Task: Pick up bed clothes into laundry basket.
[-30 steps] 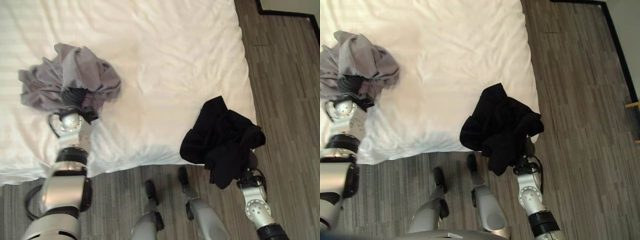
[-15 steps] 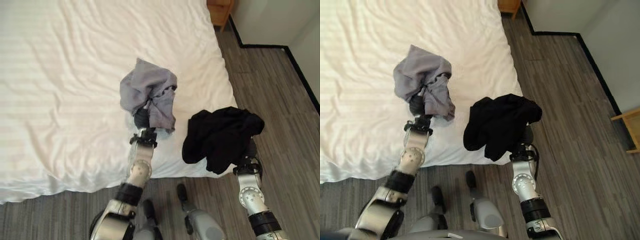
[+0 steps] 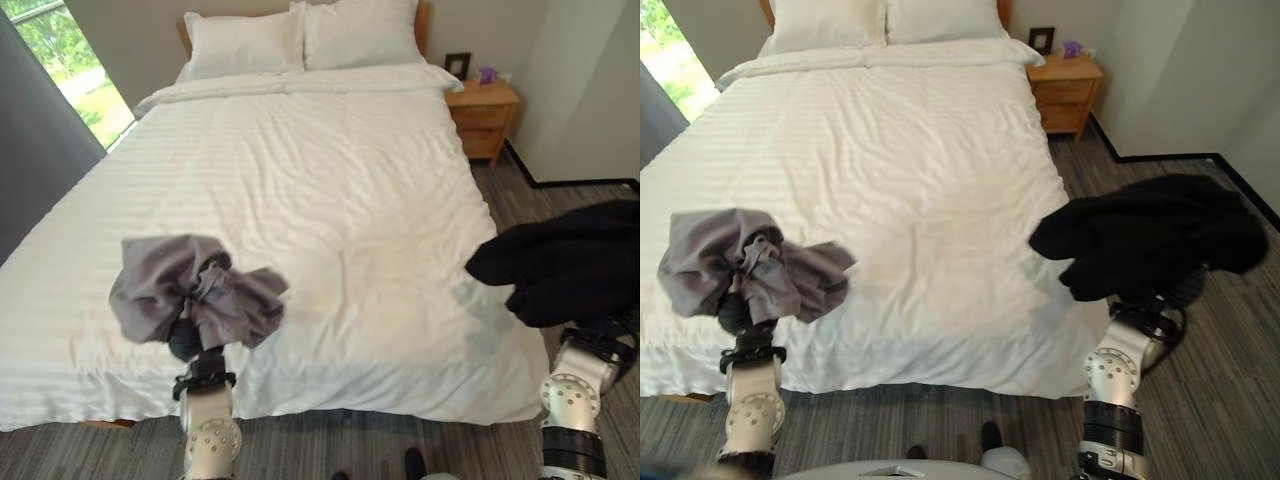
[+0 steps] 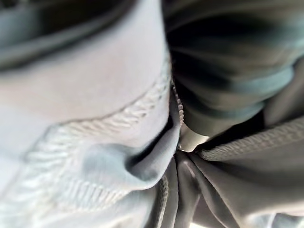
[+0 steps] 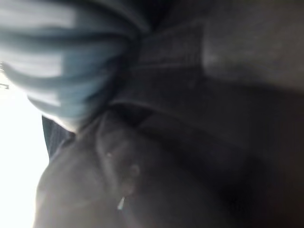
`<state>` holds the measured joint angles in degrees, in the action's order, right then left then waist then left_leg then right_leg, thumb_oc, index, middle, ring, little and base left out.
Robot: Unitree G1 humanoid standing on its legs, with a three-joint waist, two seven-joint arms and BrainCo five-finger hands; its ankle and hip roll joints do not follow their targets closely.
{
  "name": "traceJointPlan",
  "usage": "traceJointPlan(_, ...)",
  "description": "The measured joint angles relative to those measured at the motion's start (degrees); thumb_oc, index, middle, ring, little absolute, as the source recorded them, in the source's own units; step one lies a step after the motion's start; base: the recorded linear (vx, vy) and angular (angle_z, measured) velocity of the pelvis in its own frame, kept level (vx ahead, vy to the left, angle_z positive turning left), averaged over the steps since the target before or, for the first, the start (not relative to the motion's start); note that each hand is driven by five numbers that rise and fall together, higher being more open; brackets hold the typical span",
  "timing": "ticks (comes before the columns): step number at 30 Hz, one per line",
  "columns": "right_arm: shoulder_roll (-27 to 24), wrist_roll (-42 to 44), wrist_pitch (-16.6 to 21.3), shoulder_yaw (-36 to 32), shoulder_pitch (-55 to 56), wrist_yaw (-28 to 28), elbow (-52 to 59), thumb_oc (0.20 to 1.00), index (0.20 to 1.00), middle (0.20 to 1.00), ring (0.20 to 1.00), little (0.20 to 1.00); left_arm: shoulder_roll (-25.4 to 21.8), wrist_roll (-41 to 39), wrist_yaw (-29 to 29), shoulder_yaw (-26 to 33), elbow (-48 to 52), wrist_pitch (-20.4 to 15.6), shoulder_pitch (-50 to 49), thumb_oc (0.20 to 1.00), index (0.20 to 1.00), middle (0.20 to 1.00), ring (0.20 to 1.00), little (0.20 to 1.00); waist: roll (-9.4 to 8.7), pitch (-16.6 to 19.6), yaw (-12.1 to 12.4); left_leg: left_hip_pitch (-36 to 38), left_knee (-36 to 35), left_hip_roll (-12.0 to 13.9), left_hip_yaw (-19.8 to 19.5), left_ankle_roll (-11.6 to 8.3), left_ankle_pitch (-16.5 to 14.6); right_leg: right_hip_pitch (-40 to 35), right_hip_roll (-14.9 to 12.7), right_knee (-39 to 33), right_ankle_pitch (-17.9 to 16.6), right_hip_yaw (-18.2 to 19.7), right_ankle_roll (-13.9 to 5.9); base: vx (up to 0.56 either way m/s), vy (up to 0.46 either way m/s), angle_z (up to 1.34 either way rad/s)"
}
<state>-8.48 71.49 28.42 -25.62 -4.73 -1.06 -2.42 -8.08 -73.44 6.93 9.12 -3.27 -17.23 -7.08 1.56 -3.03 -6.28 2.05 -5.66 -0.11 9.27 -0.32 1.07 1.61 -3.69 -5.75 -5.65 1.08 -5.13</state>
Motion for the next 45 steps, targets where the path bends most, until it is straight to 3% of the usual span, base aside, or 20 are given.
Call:
traceJointPlan(6, 0.75, 0.11, 1.15, 1.06, 2.76, -2.05, 0.0, 0.2, 0.2, 0.2, 0.2, 0.2, -1.03, 0.56, -0.64, -3.23, -0.18, -0.17, 2.19, 0.2, 0.2, 0.2, 0.2, 0.2, -1.47, 0.41, -4.27, -0.07, 0.34, -1.19, 5.31, 0.69, -0.19, 2.8, -0.32, 0.04, -1.85, 5.48, -2.99, -0.11, 0.014, -0.51)
traceJointPlan(7, 1.24, 0.1, 1.01, 3.76, 2.96, -2.11, -0.08, 0.2, 0.2, 0.2, 0.2, 0.2, -2.46, 0.78, -1.33, -3.11, -0.15, -0.76, 3.55, 0.2, 0.2, 0.2, 0.2, 0.2, -2.33, 0.12, -4.45, -0.22, 0.3, -0.1, 12.52, 1.8, 0.17, 5.49, -0.51, -0.36, -2.21, 7.55, -9.01, -0.15, -0.049, -2.15)
traceJointPlan(8, 1.98, 0.09, 0.9, 4.95, 2.82, -2.17, -0.28, 0.2, 0.2, 0.2, 0.2, 0.2, -3.54, 1.44, -1.82, -3.2, -0.39, -0.88, 4.36, 0.2, 0.2, 0.2, 0.2, 0.2, -1.94, -0.13, -4.33, -0.69, 0.34, 1.48, 17.07, 2.34, -0.03, 7.38, -1.27, 0.5, 0.65, -0.35, -7.01, -0.13, -0.075, -2.38)
traceJointPlan(10, 2.61, 0.06, 0.64, 5.62, 2.99, -2.2, -0.27, 0.2, 0.2, 0.2, 0.2, 0.2, -4.11, 2.52, -2.13, -3.24, -0.93, -0.92, 6.08, 0.2, 0.2, 0.2, 0.2, 0.2, -0.36, -0.67, -3.96, -0.69, 0.36, 4.88, 22.46, 2.71, -0.58, 9.8, -3.24, 3.25, -0.1, -16.07, -4.08, -0.04, -0.105, -1.81)
traceJointPlan(12, 2.54, -0.05, 0.78, 5.3, 4.42, -2.34, -0.13, 0.2, 0.2, 0.2, 0.2, 0.2, -4.52, 2.57, -2.24, -3.72, -0.87, -0.93, 8.88, 0.2, 0.2, 0.2, 0.2, 0.2, -0.08, -0.93, -4.72, -0.29, 0.71, 6.62, 26.69, 1.9, -0.62, 8.84, -7.45, 5.5, -0.08, -23.07, -4.02, 0.0, -0.142, -1.25)
traceJointPlan(15, 1.9, -1.31, 1.83, 5.4, 3.86, -3.4, -0.21, 0.2, 0.2, 0.2, 0.2, 0.2, -4.1, 2.68, -1.48, -6.74, -0.36, -0.79, 10.11, 0.2, 0.2, 0.2, 0.2, 0.2, -0.96, -0.7, -3.72, 2.71, 1.73, 7.89, 33.08, 0.51, -1.71, 5.49, -15.45, 12.55, -0.52, -25.95, -4.19, -0.02, -0.177, -1.4)
traceJointPlan(17, 1.85, -1.59, 1.81, 5.91, 4.0, -3.46, -0.31, 0.2, 0.2, 0.2, 0.2, 0.2, -4.83, 2.69, -1.25, -6.76, -0.29, -0.55, 10.11, 0.2, 0.2, 0.2, 0.2, 0.2, -2.4, -0.69, -3.77, 3.11, 2.71, 7.13, 32.5, -1.14, -1.73, 1.54, -17.08, 10.94, -3.54, -25.8, -3.83, 0.04, -0.217, -0.68)
traceJointPlan(18, 1.51, -1.58, 1.63, 6.64, 3.51, -3.53, -0.36, 0.2, 0.2, 0.2, 0.2, 0.2, -5.21, 2.67, -1.17, -6.33, -0.12, -0.56, 9.82, 0.2, 0.2, 0.2, 0.2, 0.2, -3.49, -0.39, -3.48, 3.39, 3.6, 6.87, 33.72, -3.44, -1.45, 0.95, -16.56, 8.91, -1.07, -26.29, -5.48, 0.08, -0.329, -0.93)
traceJointPlan(19, 0.24, -1.58, 1.23, 8.25, 2.33, -3.57, -0.45, 0.2, 0.2, 0.2, 0.2, 0.2, -4.93, 2.67, -1.18, -5.74, -0.07, -0.55, 9.2, 0.2, 0.2, 0.2, 0.2, 0.2, -1.74, -0.8, -1.4, 3.01, 4.11, 7.42, 32.24, -3.8, -1.56, 1.22, -14.5, 6.75, 0.06, -25.3, -5.09, 0.13, -0.402, -1.09)
traceJointPlan(22, -2.8, -1.07, -0.07, 8.02, 2.3, -3.79, -4.82, 0.2, 0.2, 0.2, 0.2, 0.2, -2.49, 2.73, -0.97, -5.65, 0.18, -0.09, 8.84, 0.2, 0.2, 0.2, 0.2, 0.2, 1.68, -0.83, -1.35, 4.35, 3.35, 11.89, 26.02, -5.79, -0.19, -0.54, -8.09, 3.49, 0.59, -23.36, -3.26, 0.18, -0.464, -0.63)
traceJointPlan(29, -4.84, -1.25, 1.17, 8.21, 0.34, -3.49, -4.63, 0.2, 0.2, 0.2, 0.2, 0.2, -2.2, 2.77, -0.79, -3.52, 0.5, -1.28, 7.91, 0.2, 0.2, 0.2, 0.2, 0.2, -0.11, -1.02, -3.07, 6.98, 8.57, 21.23, 24.7, -8.02, 3.09, -1.89, 1.42, 1.63, 2.58, -18.57, 1.43, 0.15, -0.404, -0.61)
traceJointPlan(30, -3.79, -1.26, 1.44, 8.82, -0.05, -3.46, -4.74, 0.2, 0.2, 0.2, 0.2, 0.2, -2.28, 2.77, -1.01, -4.15, 0.21, -2.04, 8.5, 0.2, 0.2, 0.2, 0.2, 0.2, -3.31, -1.89, -0.25, 3.05, 18.39, 21.65, 12.28, -6.19, 3.26, -0.01, 1.55, 4.63, 3.97, -13.87, 4.41, 0.16, -0.138, -1.48)
traceJointPlan(32, -3.69, -1.24, 0.76, 12.0, -2.34, -3.06, -5.2, 0.2, 0.2, 0.2, 0.2, 0.2, -2.32, 4.1, -0.87, -4.06, 1.94, -2.29, 5.29, 0.2, 0.2, 0.2, 0.2, 0.2, -7.78, -2.85, 4.26, 0.4, 20.98, 9.79, -9.34, -7.82, -4.03, 2.32, -0.56, 4.6, 2.85, -3.86, 5.73, 0.28, -0.151, -2.11)
traceJointPlan(34, -4.92, -1.28, 0.08, 12.46, -1.9, -1.83, -5.18, 0.2, 0.2, 0.2, 0.2, 0.2, -2.29, 5.17, -0.94, -4.69, 1.37, -0.94, 4.95, 0.2, 0.2, 0.2, 0.2, 0.2, -7.15, -3.61, 3.19, -6.4, 23.09, 3.29, -12.91, -5.4, -5.84, 0.06, 0.1, 2.18, 2.86, -1.72, 5.44, 0.41, -0.089, -1.34)
traceJointPlan(36, -4.01, -1.28, -0.65, 11.9, 0.06, -0.91, -5.02, 0.2, 0.2, 0.2, 0.2, 0.2, -3.1, 6.67, -0.98, -2.88, 0.97, -0.99, 4.28, 0.2, 0.2, 0.2, 0.2, 0.2, -7.31, -4.02, 5.24, -10.29, 13.03, -3.91, -18.59, -4.24, -5.22, 0.18, -0.18, 3.78, 4.7, 4.26, 5.83, 0.32, -0.035, -1.67)
traceJointPlan(37, -4.51, -1.28, -0.75, 11.46, -0.09, -0.86, -4.91, 0.2, 0.2, 0.2, 0.2, 0.2, -3.22, 7.1, -1.01, -2.15, 0.84, -1.01, 4.35, 0.2, 0.2, 0.2, 0.2, 0.2, -4.98, -4.21, 5.69, -12.21, 9.84, -5.32, -20.95, -2.15, -3.63, -0.82, 0.02, 3.1, 3.73, 5.34, 4.22, 0.33, -0.033, -1.49)
traceJointPlan(39, -6.04, -1.5, -1.28, 13.01, 2.97, -0.3, -5.46, 0.2, 0.2, 0.2, 0.2, 0.2, -3.0, 8.41, -0.56, -0.55, -0.4, -1.03, 4.26, 0.2, 0.2, 0.2, 0.2, 0.2, 2.28, -2.43, 6.41, -14.86, 12.97, -3.59, -22.31, -1.4, -0.79, -0.32, 5.17, 8.63, 8.87, 8.63, 0.69, 0.5, 0.09, -1.21)
traceJointPlan(41, -2.31, -1.52, -2.17, 12.42, 2.48, -0.32, -5.04, 0.2, 0.2, 0.2, 0.2, 0.2, -4.28, 8.53, -1.08, 1.56, 0.52, -1.21, 4.87, 0.2, 0.2, 0.2, 0.2, 0.2, -0.69, -2.52, 6.52, -12.57, 11.12, -5.67, -18.14, -1.23, -0.93, 0.01, 3.0, 13.56, 15.1, 6.93, 3.06, 0.41, 0.206, -0.51)
traceJointPlan(43, -2.02, -1.71, -2.9, 13.22, 1.54, -0.02, -5.3, 0.2, 0.2, 0.2, 0.2, 0.2, -3.44, 8.84, -1.87, 1.45, 0.08, -1.53, 4.48, 0.2, 0.2, 0.2, 0.2, 0.2, 0.87, -2.65, 8.06, -8.63, 8.91, -6.54, -15.78, 3.58, 0.59, -2.63, 1.49, 12.93, 16.2, 9.1, 0.99, 0.27, 0.145, -0.59)
traceJointPlan(45, -2.02, -1.83, -3.48, 14.61, 1.85, 0.16, -5.26, 0.2, 0.2, 0.2, 0.2, 0.2, -3.44, 9.57, -1.97, 1.59, 0.57, -1.56, 4.65, 0.2, 0.2, 0.2, 0.2, 0.2, 0.92, -2.61, 8.23, -4.73, 6.2, -8.11, -14.29, 4.68, 0.6, -4.34, -0.53, 15.52, 17.55, 9.23, -1.59, 0.2, 0.103, -0.35)
